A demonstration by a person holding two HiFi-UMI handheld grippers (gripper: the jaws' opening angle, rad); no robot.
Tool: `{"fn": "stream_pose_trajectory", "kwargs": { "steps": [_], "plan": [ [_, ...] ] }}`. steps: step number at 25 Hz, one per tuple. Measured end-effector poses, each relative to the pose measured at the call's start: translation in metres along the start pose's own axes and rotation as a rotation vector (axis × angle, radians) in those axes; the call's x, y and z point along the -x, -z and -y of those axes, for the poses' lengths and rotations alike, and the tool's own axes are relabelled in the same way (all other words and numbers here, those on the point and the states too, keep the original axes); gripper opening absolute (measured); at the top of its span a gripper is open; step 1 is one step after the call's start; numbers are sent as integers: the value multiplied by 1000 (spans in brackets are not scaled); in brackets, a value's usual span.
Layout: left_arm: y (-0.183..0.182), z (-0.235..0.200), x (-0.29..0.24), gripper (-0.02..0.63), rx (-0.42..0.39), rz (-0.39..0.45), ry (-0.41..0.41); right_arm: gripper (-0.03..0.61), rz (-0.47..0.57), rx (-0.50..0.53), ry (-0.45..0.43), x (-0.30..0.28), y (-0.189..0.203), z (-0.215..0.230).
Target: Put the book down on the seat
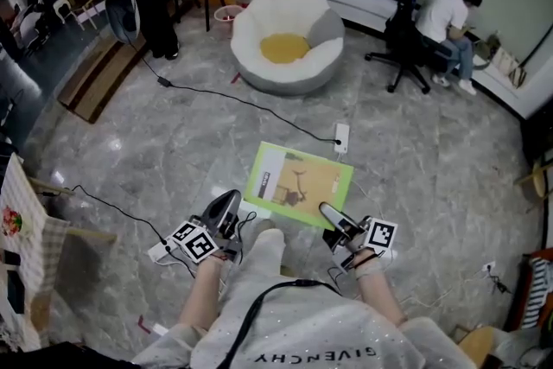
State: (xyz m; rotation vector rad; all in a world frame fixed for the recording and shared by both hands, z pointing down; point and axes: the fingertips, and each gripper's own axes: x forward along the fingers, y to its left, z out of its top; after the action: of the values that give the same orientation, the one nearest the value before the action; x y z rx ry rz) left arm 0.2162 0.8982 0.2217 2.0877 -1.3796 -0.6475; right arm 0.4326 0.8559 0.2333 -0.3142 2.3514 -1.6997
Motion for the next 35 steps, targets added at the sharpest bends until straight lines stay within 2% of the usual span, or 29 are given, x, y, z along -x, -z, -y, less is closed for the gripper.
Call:
{"fn": "stream_pose_trajectory", "kwargs": {
  "steps": [6, 11, 15, 19, 21, 28, 35],
  "plan": [
    [-26, -43, -48, 23, 6, 14, 11, 155, 15, -1, -3, -40, -45, 18],
    [-66, -81, -103, 23, -4, -3, 47, 155, 15, 7, 0, -97, -91, 31],
    [-68, -114, -119, 23, -22, -2, 64, 155, 23, 21, -7, -120, -102, 57],
    [-118, -151, -163, 23, -11, -18, 75, 155, 42, -10, 19, -178, -145, 62],
    [-131, -167, -182, 23, -4, -25, 78, 155, 48, -22, 22, -199, -160, 68],
    [-146, -201, -215, 23, 12, -48, 82, 155, 46, -31, 26, -238, -184, 83],
    [-151, -225, -221, 23, 48, -23, 37, 155, 25, -46, 40, -258, -197, 92]
  ]
}}
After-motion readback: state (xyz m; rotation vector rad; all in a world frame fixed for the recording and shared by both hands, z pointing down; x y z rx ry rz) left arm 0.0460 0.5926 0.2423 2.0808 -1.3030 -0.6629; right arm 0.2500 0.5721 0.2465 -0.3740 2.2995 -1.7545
